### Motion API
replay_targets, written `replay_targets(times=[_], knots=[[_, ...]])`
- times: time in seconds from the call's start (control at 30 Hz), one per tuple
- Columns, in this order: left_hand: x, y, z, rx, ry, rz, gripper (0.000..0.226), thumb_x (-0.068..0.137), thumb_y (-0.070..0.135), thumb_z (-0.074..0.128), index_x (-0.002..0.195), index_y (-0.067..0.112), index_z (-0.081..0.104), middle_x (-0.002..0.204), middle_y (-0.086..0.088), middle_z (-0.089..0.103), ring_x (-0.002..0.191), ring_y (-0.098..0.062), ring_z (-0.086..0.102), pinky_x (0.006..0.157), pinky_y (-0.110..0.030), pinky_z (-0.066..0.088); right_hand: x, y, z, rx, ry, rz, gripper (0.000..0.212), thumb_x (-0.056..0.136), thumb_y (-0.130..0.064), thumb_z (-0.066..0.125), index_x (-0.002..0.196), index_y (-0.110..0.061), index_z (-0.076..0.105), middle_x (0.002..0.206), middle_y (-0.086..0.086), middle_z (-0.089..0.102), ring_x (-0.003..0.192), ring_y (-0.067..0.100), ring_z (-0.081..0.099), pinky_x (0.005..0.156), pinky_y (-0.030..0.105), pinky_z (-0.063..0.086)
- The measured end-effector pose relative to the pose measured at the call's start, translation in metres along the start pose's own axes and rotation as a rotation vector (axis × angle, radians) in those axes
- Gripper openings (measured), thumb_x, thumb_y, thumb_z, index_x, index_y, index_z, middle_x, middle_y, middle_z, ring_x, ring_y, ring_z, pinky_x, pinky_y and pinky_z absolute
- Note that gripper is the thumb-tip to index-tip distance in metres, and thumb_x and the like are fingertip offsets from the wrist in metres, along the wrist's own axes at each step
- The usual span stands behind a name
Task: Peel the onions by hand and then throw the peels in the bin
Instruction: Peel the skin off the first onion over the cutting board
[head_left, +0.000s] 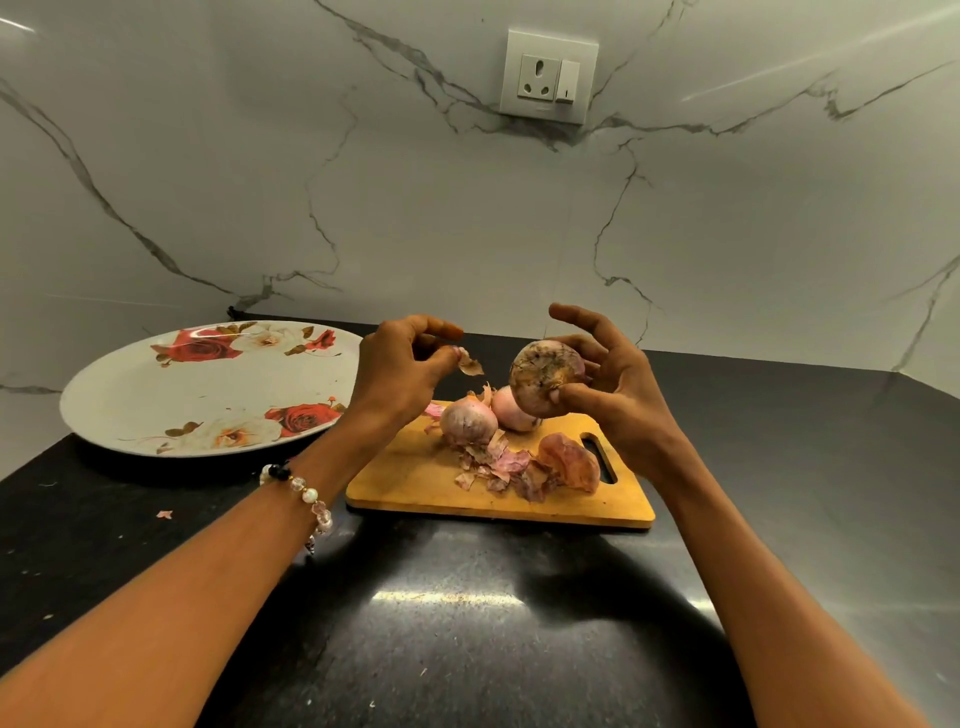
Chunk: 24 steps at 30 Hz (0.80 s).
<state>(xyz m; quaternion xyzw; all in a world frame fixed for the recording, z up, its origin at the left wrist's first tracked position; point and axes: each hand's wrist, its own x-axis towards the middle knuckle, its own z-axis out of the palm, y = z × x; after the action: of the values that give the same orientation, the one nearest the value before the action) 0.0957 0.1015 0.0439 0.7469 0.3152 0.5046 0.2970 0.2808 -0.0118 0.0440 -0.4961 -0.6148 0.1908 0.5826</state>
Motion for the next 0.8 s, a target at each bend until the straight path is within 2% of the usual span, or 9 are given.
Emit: replay_targets(times=[0.1, 0.27, 0.4, 0.53, 0.6, 0.73, 0.8], knots=[[0.001, -0.001, -0.002, 0.014, -0.063, 0.003, 0.026, 0.085, 0.011, 0.069, 0.110, 0.011, 0.069, 0.103, -0.002, 0.069, 0.093, -0.012, 0.066, 0.081, -0.017, 0.052, 0.000, 0.000, -0.001, -0.014, 0.000, -0.002, 0.075, 0.071, -0.002, 0.064, 0.141, -0.019, 0.042, 0.116, 0.014, 0.059, 0.106, 0.025, 0.065, 0.082, 0.031, 0.057], [-0.006, 0.007, 0.003, 0.063, -0.183, 0.123, 0.027, 0.086, 0.015, 0.068, 0.114, 0.014, 0.068, 0.108, 0.001, 0.069, 0.096, -0.008, 0.062, 0.083, -0.017, 0.052, 0.000, 0.001, 0.001, -0.099, -0.050, -0.021, 0.077, 0.070, -0.003, 0.069, 0.140, -0.016, 0.041, 0.113, 0.012, 0.060, 0.102, 0.022, 0.067, 0.083, 0.028, 0.056], [-0.010, 0.015, 0.004, 0.042, -0.278, 0.233, 0.037, 0.082, 0.022, 0.072, 0.117, 0.014, 0.066, 0.108, 0.003, 0.069, 0.092, -0.001, 0.064, 0.078, -0.012, 0.051, -0.002, 0.000, 0.004, -0.201, -0.099, -0.059, 0.082, 0.066, -0.025, 0.072, 0.141, -0.014, 0.041, 0.114, 0.010, 0.061, 0.103, 0.022, 0.065, 0.087, 0.032, 0.056], [-0.013, 0.015, 0.005, 0.094, -0.309, 0.350, 0.033, 0.081, 0.014, 0.075, 0.112, 0.009, 0.069, 0.101, -0.001, 0.072, 0.079, 0.005, 0.062, 0.075, -0.002, 0.045, -0.003, -0.002, 0.006, -0.288, -0.146, -0.099, 0.085, 0.066, -0.036, 0.071, 0.142, -0.015, 0.041, 0.111, 0.007, 0.063, 0.102, 0.016, 0.066, 0.087, 0.024, 0.054], [-0.014, 0.014, 0.005, 0.113, -0.298, 0.382, 0.033, 0.081, 0.012, 0.074, 0.113, 0.007, 0.068, 0.100, -0.006, 0.072, 0.078, 0.002, 0.062, 0.076, -0.003, 0.046, -0.004, -0.002, 0.008, -0.322, -0.164, -0.117, 0.085, 0.066, -0.035, 0.070, 0.143, -0.014, 0.040, 0.111, 0.006, 0.064, 0.102, 0.013, 0.065, 0.085, 0.020, 0.053], [-0.014, 0.014, 0.005, 0.151, -0.303, 0.439, 0.034, 0.080, 0.011, 0.075, 0.113, 0.003, 0.068, 0.099, -0.010, 0.073, 0.078, -0.002, 0.061, 0.076, -0.001, 0.046, -0.003, 0.000, 0.009, -0.358, -0.173, -0.137, 0.084, 0.070, -0.016, 0.075, 0.145, -0.012, 0.038, 0.113, 0.006, 0.063, 0.103, 0.009, 0.064, 0.082, 0.015, 0.051], [-0.014, 0.013, 0.006, 0.181, -0.306, 0.463, 0.036, 0.079, 0.011, 0.075, 0.113, 0.002, 0.067, 0.099, -0.011, 0.073, 0.079, -0.003, 0.061, 0.075, 0.000, 0.045, -0.002, 0.001, 0.008, -0.373, -0.174, -0.149, 0.085, 0.070, -0.013, 0.076, 0.145, -0.010, 0.037, 0.113, 0.006, 0.063, 0.103, 0.006, 0.063, 0.082, 0.013, 0.050]])
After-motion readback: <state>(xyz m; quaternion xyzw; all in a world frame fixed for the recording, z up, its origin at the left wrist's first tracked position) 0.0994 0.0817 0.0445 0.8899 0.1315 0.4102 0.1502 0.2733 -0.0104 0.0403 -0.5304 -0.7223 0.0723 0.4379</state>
